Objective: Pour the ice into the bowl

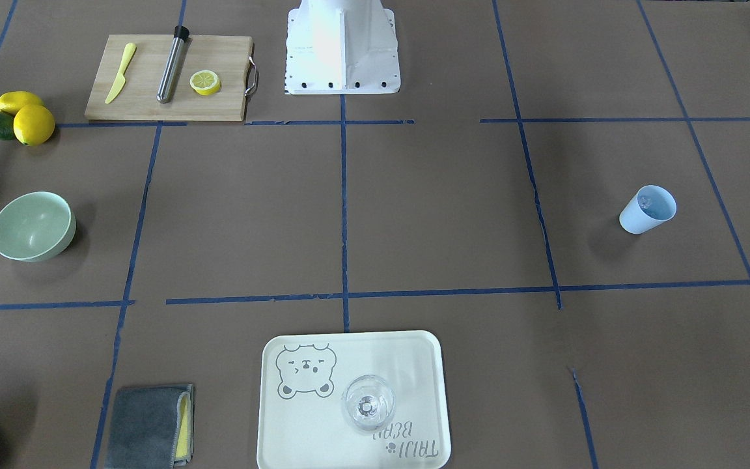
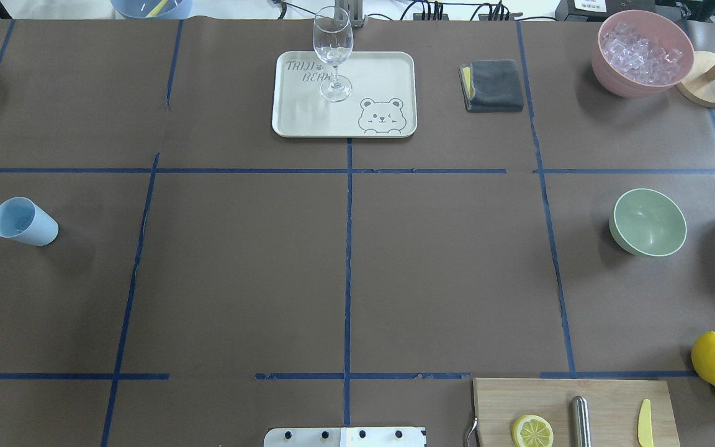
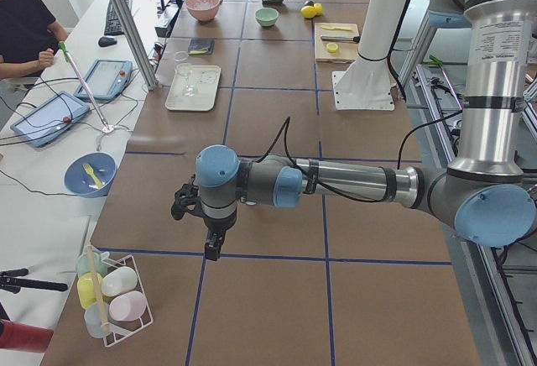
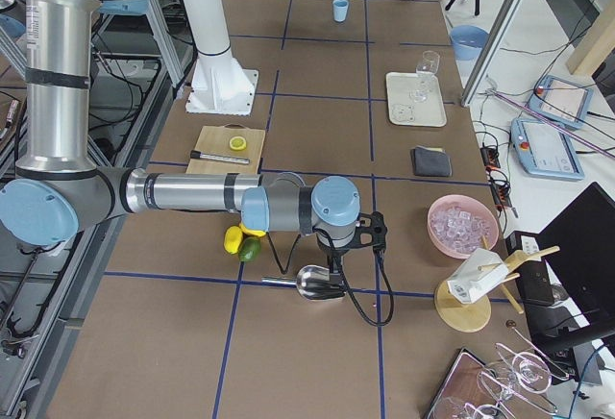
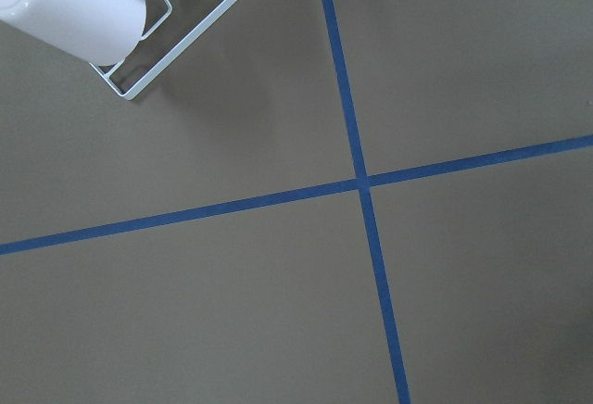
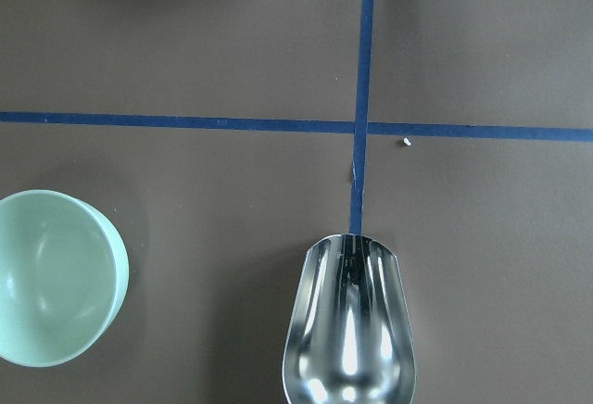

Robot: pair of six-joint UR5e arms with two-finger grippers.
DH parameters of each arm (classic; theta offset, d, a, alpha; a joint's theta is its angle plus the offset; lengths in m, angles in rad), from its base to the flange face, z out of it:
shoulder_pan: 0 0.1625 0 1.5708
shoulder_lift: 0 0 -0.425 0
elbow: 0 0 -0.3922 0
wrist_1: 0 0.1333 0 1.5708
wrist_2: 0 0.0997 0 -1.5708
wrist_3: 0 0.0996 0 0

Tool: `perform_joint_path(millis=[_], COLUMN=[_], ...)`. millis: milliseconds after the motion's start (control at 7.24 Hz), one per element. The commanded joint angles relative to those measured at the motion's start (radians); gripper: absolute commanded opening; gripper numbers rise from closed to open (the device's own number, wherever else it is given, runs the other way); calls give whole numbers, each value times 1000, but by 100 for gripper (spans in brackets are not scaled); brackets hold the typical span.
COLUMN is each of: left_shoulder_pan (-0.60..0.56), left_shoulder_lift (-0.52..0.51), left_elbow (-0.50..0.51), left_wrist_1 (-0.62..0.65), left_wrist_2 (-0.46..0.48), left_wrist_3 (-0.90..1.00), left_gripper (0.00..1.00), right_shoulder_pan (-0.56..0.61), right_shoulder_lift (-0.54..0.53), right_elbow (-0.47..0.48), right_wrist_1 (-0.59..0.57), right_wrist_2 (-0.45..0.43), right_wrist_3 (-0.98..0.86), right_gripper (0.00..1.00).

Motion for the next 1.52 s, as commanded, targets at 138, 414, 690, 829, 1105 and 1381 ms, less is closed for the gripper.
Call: perform_joint_path(millis=[138,414,690,829,1105,1381], left_shoulder_pan=[0,3,11,38,139,255], left_shoulder_lift=[-4,-11,-14,-9,32,60], left_elbow=[-28,-178,-317,-326,-338,-434], left_wrist_1=[-7,-6,-12,-44,-252,-276], left_wrist_2=[-1,2,-1,1,13,105], left_wrist_3=[2,-2,-9,-73,-293,-487], left_gripper=[100,100,100,100,100,100], right_shoulder_pan=[-3,-8,-17,-31,-136,-262], right_shoulder_lift=[1,39,63,61,52,15], right_elbow=[0,3,-58,-66,-74,-74], right_wrist_1=[9,5,35,90,284,531], right_wrist_2=[1,19,26,35,32,-35], right_wrist_3=[3,3,65,104,377,647], right_gripper=[100,100,100,100,100,100])
